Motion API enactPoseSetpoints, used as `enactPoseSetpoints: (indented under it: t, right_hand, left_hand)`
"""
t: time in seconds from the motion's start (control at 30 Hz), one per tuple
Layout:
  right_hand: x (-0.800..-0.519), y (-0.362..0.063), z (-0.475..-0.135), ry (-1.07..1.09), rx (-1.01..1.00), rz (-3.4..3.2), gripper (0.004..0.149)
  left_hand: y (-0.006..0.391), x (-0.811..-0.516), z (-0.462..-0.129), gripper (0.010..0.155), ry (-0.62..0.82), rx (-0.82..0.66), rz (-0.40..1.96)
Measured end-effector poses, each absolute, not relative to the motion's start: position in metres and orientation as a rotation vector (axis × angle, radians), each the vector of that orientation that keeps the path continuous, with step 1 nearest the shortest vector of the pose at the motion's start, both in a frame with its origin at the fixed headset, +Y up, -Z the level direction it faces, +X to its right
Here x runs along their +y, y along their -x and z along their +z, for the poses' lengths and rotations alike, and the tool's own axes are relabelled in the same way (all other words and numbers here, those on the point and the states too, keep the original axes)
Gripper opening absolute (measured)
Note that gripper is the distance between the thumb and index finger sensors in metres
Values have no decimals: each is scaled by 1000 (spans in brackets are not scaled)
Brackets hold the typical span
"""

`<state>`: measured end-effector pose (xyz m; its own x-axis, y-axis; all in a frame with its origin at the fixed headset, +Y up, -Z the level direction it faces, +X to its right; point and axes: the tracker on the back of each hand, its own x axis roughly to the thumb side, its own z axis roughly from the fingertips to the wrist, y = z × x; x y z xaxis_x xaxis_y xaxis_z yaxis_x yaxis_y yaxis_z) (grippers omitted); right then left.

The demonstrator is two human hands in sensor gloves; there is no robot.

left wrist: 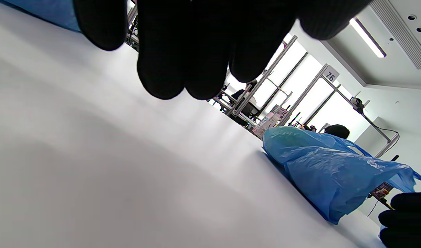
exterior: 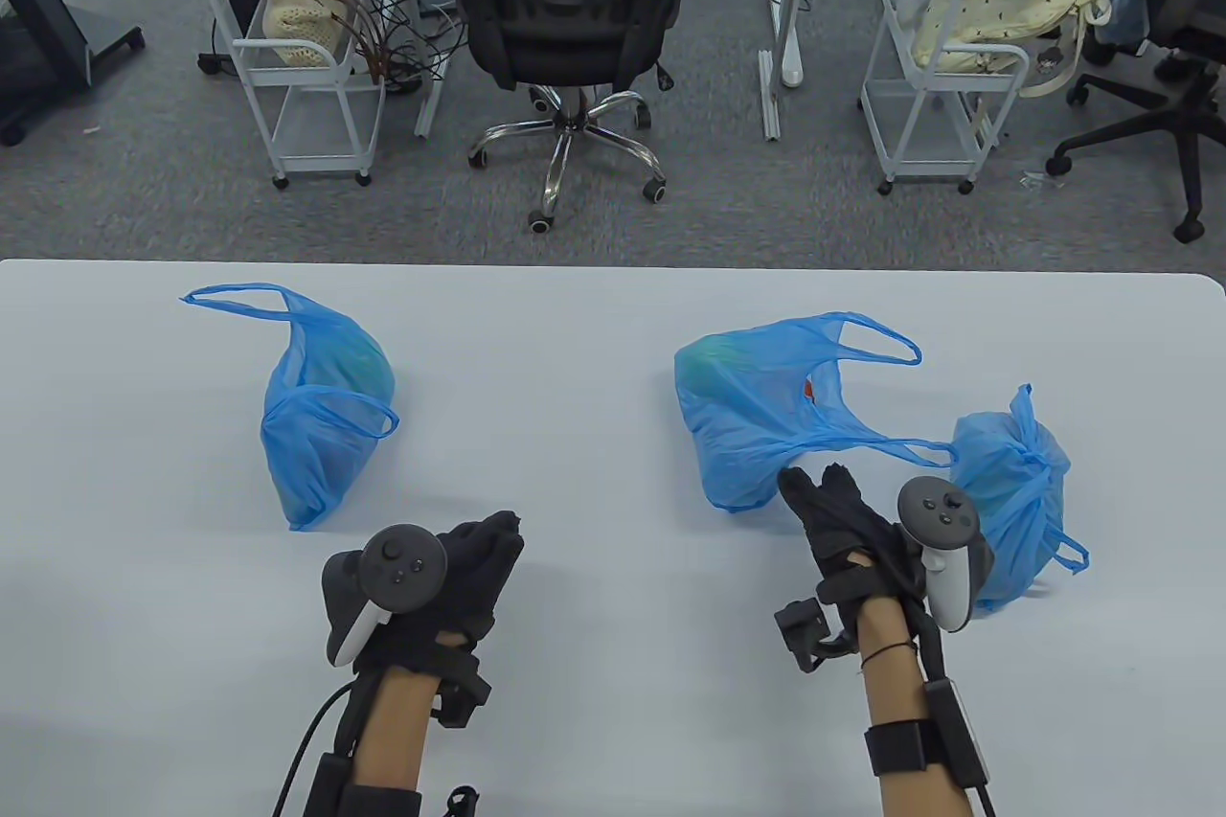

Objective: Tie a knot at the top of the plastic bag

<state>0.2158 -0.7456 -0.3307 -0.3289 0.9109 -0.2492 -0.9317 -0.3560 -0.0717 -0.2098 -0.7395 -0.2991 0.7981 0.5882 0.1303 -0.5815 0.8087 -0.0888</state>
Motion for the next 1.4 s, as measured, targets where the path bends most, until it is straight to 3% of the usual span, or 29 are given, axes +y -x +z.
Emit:
enactPoseSetpoints:
  t: [0.17, 0.3, 0.5, 0.53, 0.77, 0.87, 1.2, 1.4]
  right_hand:
    - [-733, -204, -341, 447, -32, 1895, 97]
    - [-728, -205, -358, 603, -337, 1916, 90]
    - [-756, -219, -366, 610, -592, 1777, 43]
    - [-756, -221, -368, 578, -600, 1757, 38]
    - [-760, -228, -370, 515, -556, 1663, 41]
    - [-758, -228, -371, 480, -567, 1618, 51]
    - [-753, -228, -372, 405, -538, 1545, 27]
    - [-737, -222, -370, 329, -570, 1597, 23]
  left_hand:
    - [206, -740, -299, 57, 57, -156, 610]
    - [199, -739, -297, 57, 67, -180, 583]
    - [200, -745, -301, 57, 101, -175, 608]
    - [201, -745, -301, 57, 99, -174, 608]
    - [202, -744, -301, 58, 92, -172, 616]
    - [202, -744, -301, 58, 95, -173, 617]
    - [202, -743, -301, 58, 95, -174, 620]
    - [203, -743, -301, 58, 86, -173, 626]
